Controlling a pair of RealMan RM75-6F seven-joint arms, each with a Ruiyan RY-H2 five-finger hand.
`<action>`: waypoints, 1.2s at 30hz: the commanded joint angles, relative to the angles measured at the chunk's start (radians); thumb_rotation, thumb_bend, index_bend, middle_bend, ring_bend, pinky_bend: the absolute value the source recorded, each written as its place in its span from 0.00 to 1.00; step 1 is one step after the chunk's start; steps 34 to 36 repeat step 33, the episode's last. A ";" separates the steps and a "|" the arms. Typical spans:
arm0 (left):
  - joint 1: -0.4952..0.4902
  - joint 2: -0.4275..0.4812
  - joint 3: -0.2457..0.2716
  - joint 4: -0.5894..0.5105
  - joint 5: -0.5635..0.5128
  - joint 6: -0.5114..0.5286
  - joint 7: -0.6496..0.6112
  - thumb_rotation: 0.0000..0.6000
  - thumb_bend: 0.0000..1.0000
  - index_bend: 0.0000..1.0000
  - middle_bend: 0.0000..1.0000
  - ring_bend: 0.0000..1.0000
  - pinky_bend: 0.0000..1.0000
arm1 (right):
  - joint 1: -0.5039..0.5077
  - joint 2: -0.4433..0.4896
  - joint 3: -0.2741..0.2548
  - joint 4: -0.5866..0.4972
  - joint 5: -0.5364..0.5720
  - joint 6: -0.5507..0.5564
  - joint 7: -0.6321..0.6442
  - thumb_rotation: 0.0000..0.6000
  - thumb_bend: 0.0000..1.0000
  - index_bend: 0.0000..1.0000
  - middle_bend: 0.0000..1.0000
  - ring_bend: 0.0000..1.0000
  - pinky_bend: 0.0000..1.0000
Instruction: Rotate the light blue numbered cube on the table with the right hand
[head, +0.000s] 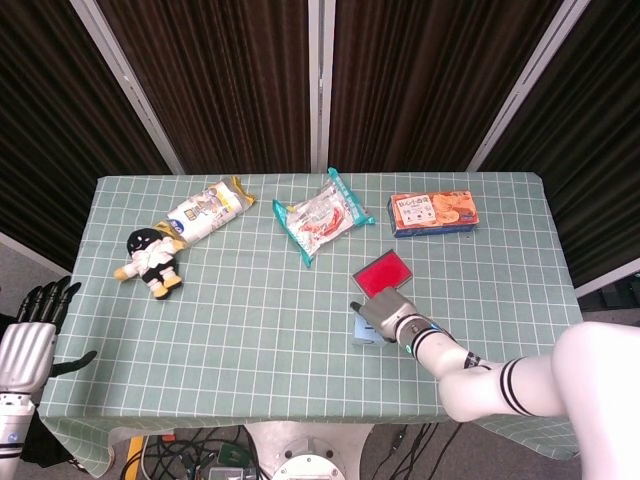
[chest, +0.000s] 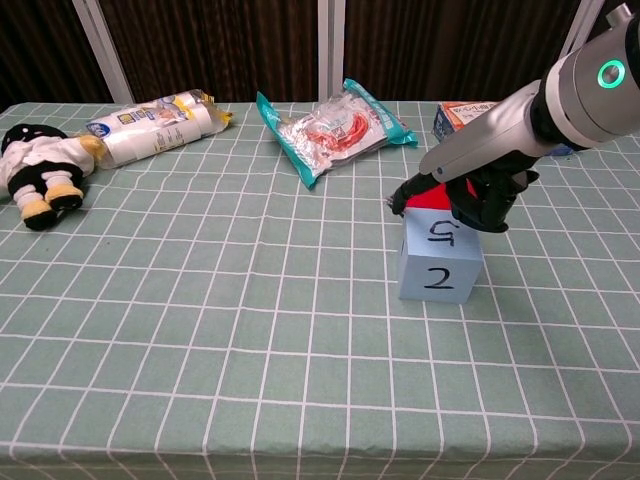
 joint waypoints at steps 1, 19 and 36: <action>0.000 0.001 -0.002 -0.002 0.000 0.003 0.002 1.00 0.00 0.05 0.00 0.00 0.00 | -0.067 0.030 0.046 -0.029 -0.090 0.079 0.057 1.00 1.00 0.00 1.00 0.90 0.82; -0.006 0.010 -0.009 -0.044 0.003 0.007 0.046 1.00 0.00 0.05 0.00 0.00 0.00 | -0.950 0.052 0.004 0.166 -0.883 1.101 0.330 1.00 1.00 0.05 1.00 0.90 0.82; 0.017 -0.004 0.013 -0.048 0.028 0.036 0.054 1.00 0.00 0.05 0.00 0.00 0.00 | -1.381 -0.005 0.009 0.460 -0.951 1.155 0.618 1.00 0.00 0.00 0.00 0.00 0.00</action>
